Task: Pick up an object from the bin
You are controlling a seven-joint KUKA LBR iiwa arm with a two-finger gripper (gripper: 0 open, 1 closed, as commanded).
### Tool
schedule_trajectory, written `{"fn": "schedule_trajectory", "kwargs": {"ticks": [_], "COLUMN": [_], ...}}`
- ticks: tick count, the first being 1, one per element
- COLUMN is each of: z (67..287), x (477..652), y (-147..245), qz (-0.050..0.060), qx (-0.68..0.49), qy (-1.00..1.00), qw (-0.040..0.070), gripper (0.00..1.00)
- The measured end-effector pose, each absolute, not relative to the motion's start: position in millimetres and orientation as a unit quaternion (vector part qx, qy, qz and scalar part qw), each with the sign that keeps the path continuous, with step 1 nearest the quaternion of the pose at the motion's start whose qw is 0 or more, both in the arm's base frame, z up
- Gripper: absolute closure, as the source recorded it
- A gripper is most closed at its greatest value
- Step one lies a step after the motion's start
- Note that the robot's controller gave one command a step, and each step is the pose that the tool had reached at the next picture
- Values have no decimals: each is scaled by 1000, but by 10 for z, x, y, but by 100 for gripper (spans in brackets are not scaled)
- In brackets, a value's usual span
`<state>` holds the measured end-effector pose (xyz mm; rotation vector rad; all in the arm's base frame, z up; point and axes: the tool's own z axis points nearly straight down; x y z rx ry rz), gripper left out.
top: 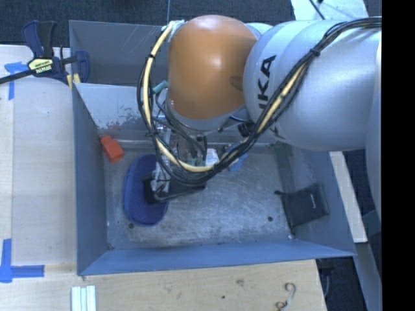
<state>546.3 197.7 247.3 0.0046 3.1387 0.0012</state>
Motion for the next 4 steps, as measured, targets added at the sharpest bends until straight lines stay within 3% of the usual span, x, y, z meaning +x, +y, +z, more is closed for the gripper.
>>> {"fn": "schedule_trajectory", "kwargs": {"ticks": [1,2,3,4], "z": [917,701,738,1775], "x": [5178,5576,5583,5568], "y": [1491,1489,1492,1527], "qz": [1,1,2,0], "qx": [-135,-121,-121,-125], "qy": [991,993,993,992], "qw": [4,-1,1,2], "gripper": [0,0,100,100]}}
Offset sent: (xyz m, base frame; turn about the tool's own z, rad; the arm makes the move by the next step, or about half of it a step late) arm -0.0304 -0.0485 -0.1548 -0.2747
